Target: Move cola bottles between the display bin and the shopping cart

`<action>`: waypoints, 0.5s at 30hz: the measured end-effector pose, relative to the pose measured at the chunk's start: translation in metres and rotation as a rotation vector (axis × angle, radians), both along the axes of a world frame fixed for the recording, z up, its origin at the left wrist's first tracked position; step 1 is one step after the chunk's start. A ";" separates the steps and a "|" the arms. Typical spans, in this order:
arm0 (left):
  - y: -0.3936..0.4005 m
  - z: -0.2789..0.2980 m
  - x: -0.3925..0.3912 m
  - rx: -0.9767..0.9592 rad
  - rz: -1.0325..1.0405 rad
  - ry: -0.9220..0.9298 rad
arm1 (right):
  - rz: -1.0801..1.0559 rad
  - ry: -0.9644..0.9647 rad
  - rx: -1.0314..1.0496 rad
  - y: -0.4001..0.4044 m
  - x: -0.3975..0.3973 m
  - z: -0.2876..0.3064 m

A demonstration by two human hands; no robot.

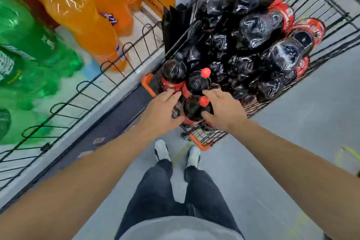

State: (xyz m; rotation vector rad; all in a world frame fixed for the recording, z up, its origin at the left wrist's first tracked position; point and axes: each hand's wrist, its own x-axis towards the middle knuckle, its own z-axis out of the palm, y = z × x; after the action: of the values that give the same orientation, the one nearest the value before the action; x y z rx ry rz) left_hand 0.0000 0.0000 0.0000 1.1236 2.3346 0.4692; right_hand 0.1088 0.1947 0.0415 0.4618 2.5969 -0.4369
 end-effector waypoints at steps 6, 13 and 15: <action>0.019 -0.045 0.004 -0.033 -0.006 -0.071 | 0.013 -0.009 -0.024 0.013 -0.013 -0.048; 0.035 -0.077 0.019 0.008 0.056 -0.127 | -0.091 0.201 -0.140 0.019 -0.022 -0.072; 0.033 -0.081 0.021 0.055 0.085 -0.198 | -0.116 0.272 -0.198 0.016 -0.019 -0.067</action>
State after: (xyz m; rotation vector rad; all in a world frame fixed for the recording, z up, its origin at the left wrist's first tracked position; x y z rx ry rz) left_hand 0.0209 0.0330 -0.0812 0.9587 2.2140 0.6492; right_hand 0.0902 0.2111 -0.0255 0.5173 2.7541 -0.8398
